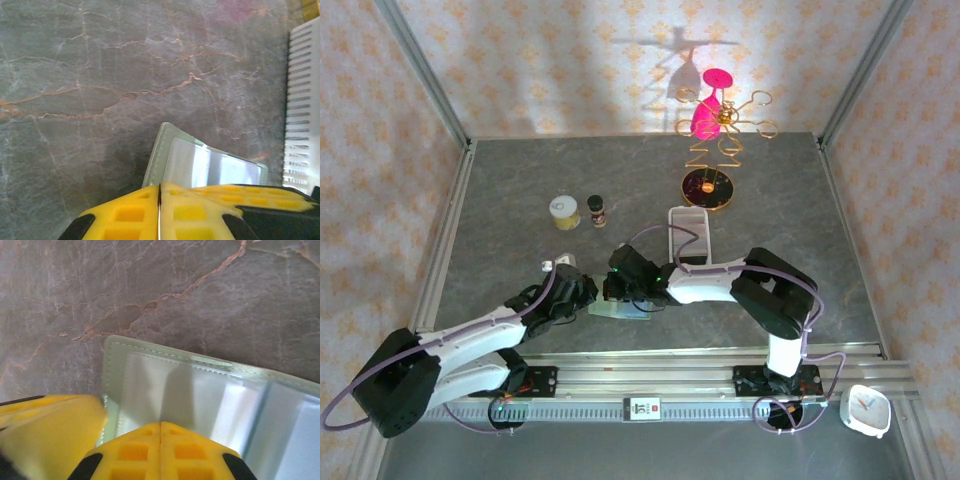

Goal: Put the credit cards into the card holder

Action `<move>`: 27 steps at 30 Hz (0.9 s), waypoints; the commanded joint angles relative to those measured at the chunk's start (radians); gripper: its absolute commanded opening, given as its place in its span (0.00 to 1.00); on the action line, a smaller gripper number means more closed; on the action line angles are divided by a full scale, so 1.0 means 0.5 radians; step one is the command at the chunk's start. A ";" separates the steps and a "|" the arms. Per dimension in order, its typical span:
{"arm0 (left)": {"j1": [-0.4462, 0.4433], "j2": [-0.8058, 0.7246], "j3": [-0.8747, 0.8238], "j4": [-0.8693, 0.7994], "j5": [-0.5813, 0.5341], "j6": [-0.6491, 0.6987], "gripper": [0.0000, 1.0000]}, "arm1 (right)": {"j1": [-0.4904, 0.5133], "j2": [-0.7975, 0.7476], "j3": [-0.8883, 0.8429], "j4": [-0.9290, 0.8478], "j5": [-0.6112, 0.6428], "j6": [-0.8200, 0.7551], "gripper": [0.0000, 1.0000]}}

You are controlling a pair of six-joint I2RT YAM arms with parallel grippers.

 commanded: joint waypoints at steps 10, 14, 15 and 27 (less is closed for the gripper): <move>0.028 0.129 -0.081 0.210 0.125 0.013 0.07 | 0.010 0.087 0.025 0.100 -0.025 0.076 0.00; 0.036 0.173 -0.090 0.212 0.140 0.016 0.06 | 0.010 0.094 0.022 0.126 -0.030 0.107 0.00; 0.034 0.178 -0.092 0.212 0.142 0.015 0.05 | 0.010 0.095 0.021 0.128 -0.028 0.110 0.00; 0.037 0.211 -0.156 0.225 0.118 -0.019 0.02 | 0.004 0.008 -0.067 0.305 0.002 0.284 0.00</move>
